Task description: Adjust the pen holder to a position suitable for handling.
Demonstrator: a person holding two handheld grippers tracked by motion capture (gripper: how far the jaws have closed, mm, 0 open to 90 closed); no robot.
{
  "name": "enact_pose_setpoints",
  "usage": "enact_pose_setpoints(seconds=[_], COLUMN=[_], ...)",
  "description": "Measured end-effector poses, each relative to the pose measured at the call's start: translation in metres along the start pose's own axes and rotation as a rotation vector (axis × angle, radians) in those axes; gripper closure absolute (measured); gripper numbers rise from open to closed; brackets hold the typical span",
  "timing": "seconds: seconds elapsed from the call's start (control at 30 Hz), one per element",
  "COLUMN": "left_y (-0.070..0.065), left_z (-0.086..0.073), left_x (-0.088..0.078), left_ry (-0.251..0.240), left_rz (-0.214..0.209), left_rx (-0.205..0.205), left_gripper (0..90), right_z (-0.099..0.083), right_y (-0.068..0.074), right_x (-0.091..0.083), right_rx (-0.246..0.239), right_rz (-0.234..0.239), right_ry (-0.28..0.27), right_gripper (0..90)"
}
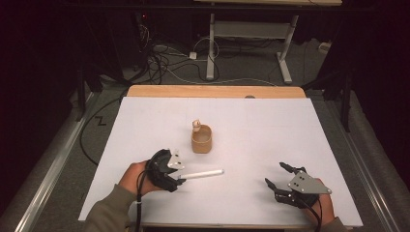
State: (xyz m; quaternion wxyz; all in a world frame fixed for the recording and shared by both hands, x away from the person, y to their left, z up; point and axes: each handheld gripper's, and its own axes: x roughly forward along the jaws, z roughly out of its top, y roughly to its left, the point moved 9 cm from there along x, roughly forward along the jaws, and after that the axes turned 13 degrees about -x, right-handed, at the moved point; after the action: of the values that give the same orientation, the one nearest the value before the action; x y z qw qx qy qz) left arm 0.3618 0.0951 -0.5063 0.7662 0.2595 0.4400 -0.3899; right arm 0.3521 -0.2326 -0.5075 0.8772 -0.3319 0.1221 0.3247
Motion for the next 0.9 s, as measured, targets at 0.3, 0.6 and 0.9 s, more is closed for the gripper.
enact_pose_setpoints(seconds=[0.3, 0.6, 0.9], left_y=[-0.016, -0.019, -0.024], left_z=[0.036, 0.055, 0.072], left_x=[0.029, 0.051, 0.067], left_ry=[0.099, 0.192, 0.236], left_rz=[-0.107, -0.168, -0.184], left_rx=[0.075, 0.107, 0.141], left_gripper=[44.1, 50.9, 57.8], right_z=[0.0, -0.001, -0.001], right_y=[0.002, 0.002, 0.003], right_x=[0.001, 0.002, 0.002], right_rx=[0.0, -0.001, 0.001], right_rz=[0.008, 0.014, 0.018], right_ry=[0.002, 0.004, 0.003], right_gripper=[28.8, 28.7, 28.7])
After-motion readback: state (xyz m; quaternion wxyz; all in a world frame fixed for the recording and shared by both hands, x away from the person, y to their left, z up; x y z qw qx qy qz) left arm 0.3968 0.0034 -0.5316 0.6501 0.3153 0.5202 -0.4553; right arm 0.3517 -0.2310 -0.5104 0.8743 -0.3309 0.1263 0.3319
